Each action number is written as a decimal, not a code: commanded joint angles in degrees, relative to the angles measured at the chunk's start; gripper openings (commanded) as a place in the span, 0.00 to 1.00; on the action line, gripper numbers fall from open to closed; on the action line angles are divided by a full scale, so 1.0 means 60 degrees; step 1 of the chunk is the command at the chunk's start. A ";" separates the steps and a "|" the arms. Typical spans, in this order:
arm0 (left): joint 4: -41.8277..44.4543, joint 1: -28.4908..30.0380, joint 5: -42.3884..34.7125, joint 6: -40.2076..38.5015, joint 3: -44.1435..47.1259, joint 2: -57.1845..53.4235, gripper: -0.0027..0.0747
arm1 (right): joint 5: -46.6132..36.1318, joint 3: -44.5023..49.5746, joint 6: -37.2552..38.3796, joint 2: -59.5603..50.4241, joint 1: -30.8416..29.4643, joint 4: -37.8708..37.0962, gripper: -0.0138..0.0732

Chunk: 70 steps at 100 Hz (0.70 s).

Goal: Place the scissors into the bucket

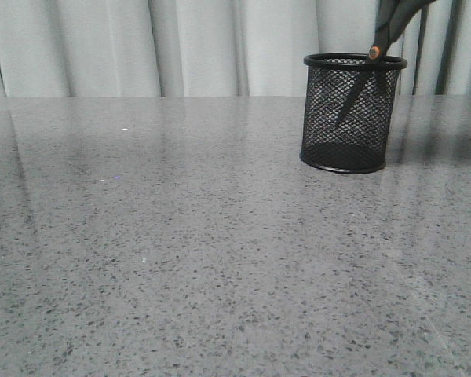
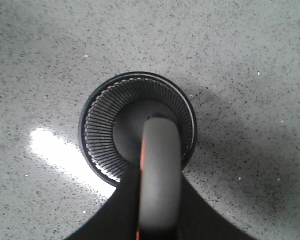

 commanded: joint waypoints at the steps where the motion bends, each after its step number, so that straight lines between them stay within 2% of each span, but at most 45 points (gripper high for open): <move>1: -0.0116 0.0040 -0.0606 -0.0128 -0.0267 -0.0188 0.63 | -0.0412 -0.0350 0.0002 -0.0229 0.0005 0.0023 0.11; 56: -0.0116 0.0040 -0.0606 -0.0128 -0.0267 -0.0185 0.63 | -0.0457 -0.0350 0.0002 -0.0173 0.0005 0.0079 0.11; 70: -0.0116 0.0040 -0.0606 -0.0128 -0.0267 -0.0185 0.63 | -0.0434 -0.0350 0.0002 -0.0173 0.0005 0.0214 0.18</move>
